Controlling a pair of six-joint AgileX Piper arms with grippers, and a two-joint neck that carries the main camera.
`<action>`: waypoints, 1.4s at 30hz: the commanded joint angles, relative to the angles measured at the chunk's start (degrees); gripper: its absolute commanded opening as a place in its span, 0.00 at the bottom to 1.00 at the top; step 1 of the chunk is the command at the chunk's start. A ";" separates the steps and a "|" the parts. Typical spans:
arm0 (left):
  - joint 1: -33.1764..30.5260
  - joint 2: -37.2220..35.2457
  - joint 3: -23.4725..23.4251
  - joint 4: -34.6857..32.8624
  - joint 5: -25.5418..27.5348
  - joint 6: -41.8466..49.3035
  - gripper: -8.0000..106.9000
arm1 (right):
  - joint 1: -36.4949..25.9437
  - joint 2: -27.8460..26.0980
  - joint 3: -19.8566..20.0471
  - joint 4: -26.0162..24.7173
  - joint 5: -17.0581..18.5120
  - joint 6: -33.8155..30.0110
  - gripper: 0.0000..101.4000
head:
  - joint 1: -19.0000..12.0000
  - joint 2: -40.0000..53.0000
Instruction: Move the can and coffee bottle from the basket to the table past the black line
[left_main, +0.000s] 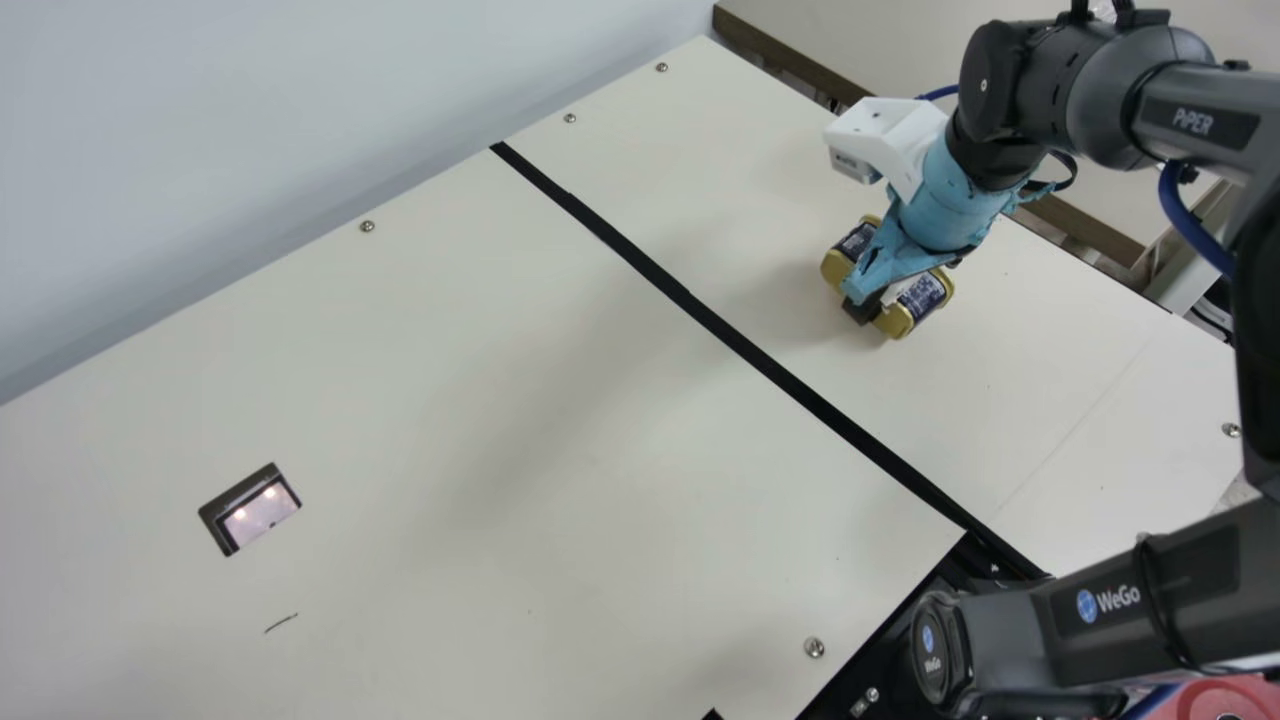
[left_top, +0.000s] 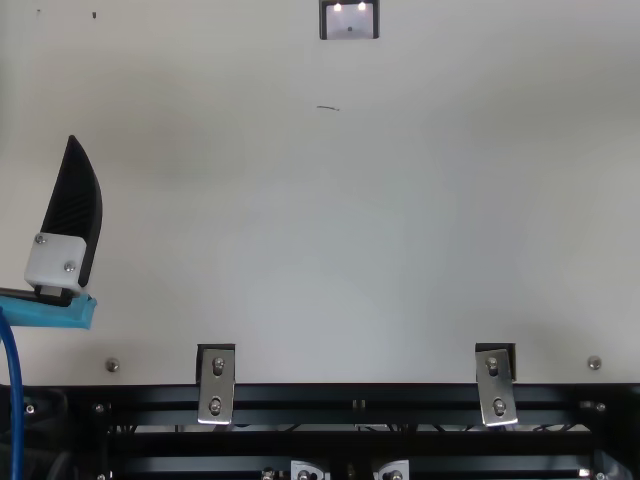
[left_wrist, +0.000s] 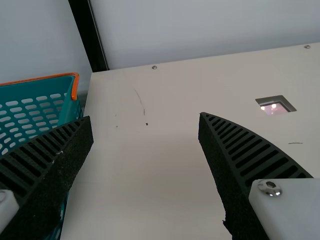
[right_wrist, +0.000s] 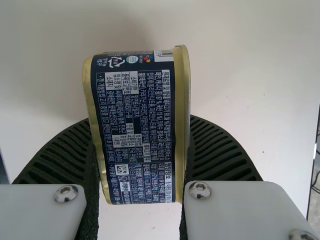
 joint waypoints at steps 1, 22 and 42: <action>0.00 0.00 0.00 0.00 0.00 0.00 0.85 | -1.03 1.01 -0.12 0.72 -1.07 -0.92 0.00 | -1.30 -0.94; 0.00 0.00 0.00 0.00 0.00 0.00 0.85 | -0.22 -7.58 -2.67 7.21 0.31 -5.55 1.00 | -1.30 -0.94; 0.00 0.00 0.00 0.00 0.00 0.00 0.85 | 12.02 -17.60 -6.50 23.97 11.70 -3.83 1.00 | -1.30 -0.94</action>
